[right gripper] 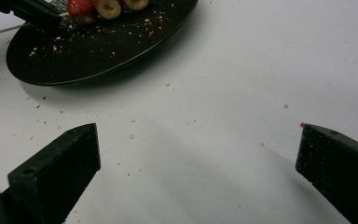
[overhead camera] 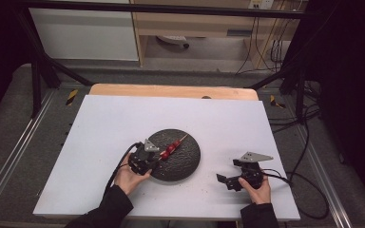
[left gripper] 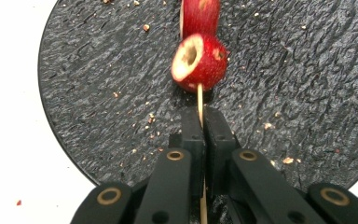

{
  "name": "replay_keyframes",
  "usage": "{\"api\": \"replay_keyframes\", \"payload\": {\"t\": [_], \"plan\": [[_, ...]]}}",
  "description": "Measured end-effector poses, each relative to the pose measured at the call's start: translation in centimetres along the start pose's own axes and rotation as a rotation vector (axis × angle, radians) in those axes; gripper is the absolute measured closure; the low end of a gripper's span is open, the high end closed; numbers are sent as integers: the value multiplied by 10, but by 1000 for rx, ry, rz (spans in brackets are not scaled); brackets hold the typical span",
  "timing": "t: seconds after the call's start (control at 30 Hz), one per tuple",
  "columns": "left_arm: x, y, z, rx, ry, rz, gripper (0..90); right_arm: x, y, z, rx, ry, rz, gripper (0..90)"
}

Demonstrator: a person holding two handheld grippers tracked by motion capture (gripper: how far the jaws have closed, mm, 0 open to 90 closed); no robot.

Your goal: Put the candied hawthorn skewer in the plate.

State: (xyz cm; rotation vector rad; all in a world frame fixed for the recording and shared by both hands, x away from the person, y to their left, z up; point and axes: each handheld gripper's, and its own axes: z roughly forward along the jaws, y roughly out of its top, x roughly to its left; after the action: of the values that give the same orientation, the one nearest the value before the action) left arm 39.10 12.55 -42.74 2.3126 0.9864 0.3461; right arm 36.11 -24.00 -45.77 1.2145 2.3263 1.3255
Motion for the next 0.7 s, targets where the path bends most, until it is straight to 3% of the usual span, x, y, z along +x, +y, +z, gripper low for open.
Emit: {"api": "replay_keyframes", "payload": {"t": [0.23,0.37,0.47,0.7], "plan": [[4,-4,-7,-30,-15,-9,781,0,0,0,7,-3,-3,6],[9,-8,-15,-53,-25,14,661,1,-1,1,10,-7,-2,6],[15,-13,-23,-75,-35,4,542,0,0,-1,7,-5,-1,6],[32,-33,-41,-120,-12,-32,300,0,0,0,11,-8,-1,6]]}}
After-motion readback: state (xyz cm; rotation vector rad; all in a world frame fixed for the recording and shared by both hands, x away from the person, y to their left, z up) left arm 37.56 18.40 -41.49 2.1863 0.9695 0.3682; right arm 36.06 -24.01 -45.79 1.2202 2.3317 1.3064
